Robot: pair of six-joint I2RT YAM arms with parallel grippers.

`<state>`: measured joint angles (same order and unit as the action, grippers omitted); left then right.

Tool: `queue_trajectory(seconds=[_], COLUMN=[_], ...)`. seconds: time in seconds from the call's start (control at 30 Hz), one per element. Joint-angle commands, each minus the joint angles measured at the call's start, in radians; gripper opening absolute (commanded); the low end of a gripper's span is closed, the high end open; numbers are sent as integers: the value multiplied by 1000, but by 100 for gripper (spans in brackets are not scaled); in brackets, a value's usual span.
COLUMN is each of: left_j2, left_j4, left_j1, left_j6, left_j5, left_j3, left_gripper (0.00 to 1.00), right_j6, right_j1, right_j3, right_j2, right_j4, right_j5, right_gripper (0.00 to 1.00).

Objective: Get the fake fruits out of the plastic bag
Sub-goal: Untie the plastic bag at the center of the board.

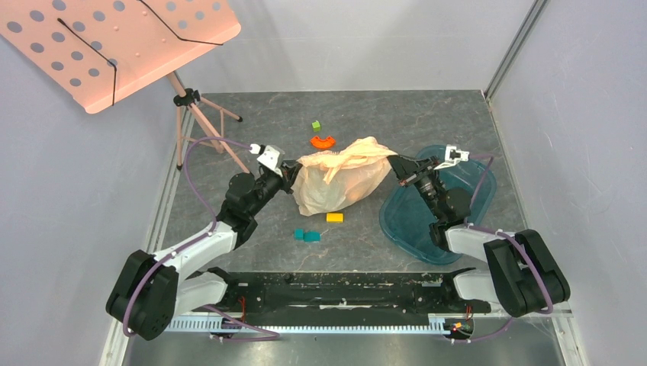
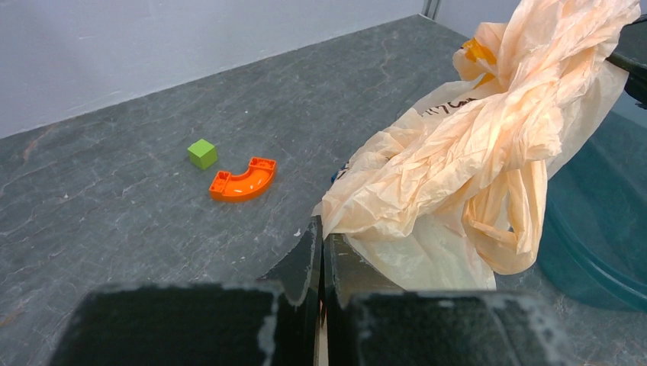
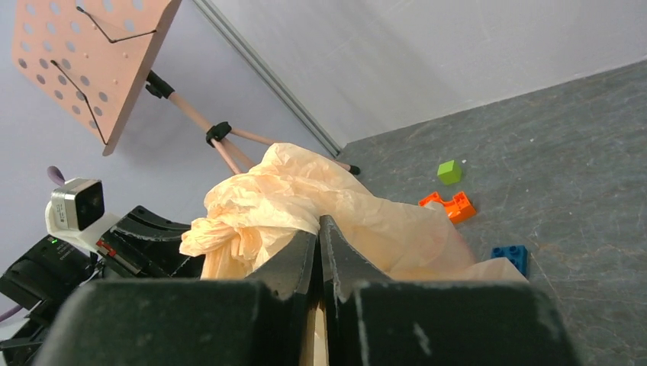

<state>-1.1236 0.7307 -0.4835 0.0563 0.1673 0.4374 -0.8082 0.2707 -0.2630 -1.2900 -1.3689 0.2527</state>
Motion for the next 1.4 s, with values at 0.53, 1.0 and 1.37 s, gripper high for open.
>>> queue_trajectory(seconds=[0.53, 1.0, 1.37], left_j2=[67, 65, 63], left_j4=[-102, -109, -123], left_j1=[11, 9, 10], left_j6=[-160, -191, -202], left_j5=[137, 189, 170], left_j3=[91, 86, 87], left_gripper=[2, 2, 2], right_j6=[1229, 1903, 1970], right_j1=[15, 176, 203], right_j3=[-512, -1010, -1089], right_j2=[163, -99, -135], right_j4=[930, 1784, 1921], right_j5=[532, 391, 355], right_gripper=[78, 68, 72])
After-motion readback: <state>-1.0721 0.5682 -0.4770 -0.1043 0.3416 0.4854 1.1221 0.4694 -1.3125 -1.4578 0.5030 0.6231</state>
